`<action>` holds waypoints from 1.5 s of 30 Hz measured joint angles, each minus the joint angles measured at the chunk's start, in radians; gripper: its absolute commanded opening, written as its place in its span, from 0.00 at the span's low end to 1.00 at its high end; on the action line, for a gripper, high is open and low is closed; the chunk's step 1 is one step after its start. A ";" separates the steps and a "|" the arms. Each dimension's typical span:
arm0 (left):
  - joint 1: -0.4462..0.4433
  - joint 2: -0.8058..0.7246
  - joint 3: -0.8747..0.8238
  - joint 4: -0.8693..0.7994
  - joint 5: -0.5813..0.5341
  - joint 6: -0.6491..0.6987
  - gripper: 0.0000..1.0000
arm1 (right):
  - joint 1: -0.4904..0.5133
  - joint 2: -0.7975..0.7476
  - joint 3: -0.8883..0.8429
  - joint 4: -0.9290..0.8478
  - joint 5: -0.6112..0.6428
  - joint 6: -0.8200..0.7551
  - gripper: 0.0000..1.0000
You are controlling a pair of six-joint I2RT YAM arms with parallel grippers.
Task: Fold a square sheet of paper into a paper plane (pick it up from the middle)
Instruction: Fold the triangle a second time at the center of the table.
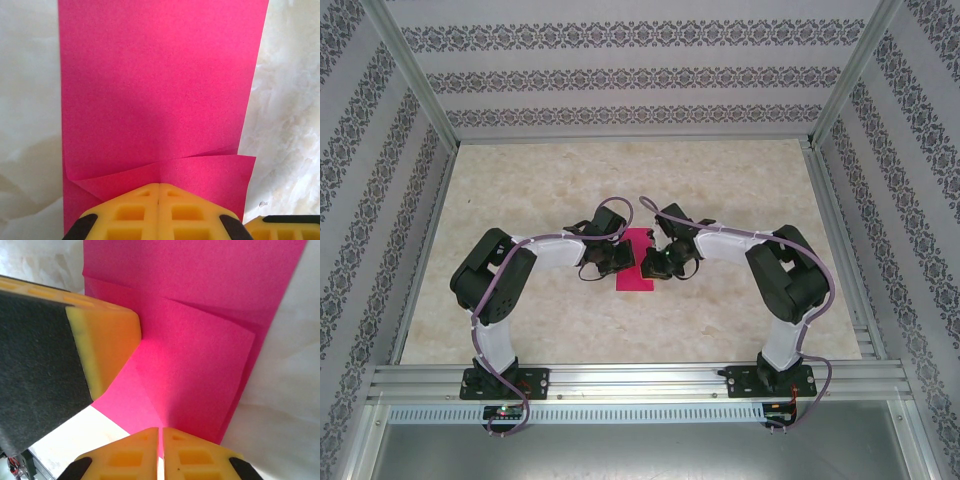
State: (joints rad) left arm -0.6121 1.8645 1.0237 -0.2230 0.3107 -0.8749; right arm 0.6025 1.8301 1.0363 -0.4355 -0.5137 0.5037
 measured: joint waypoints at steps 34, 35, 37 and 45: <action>-0.061 -0.080 -0.121 0.170 0.122 -0.047 0.06 | 0.005 -0.037 -0.103 0.024 -0.003 -0.008 0.08; -0.066 -0.080 -0.123 0.169 0.120 -0.049 0.05 | 0.005 -0.037 -0.103 0.024 -0.003 -0.007 0.08; -0.076 -0.079 -0.127 0.166 0.118 -0.052 0.05 | 0.005 -0.037 -0.103 0.024 -0.003 -0.007 0.08; -0.084 -0.050 -0.127 0.163 0.118 -0.059 0.05 | 0.005 -0.037 -0.103 0.024 -0.001 -0.005 0.08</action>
State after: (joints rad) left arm -0.6956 1.8149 0.8963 -0.0605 0.4286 -0.9337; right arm 0.6079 1.7931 0.9329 -0.4114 -0.5148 0.4988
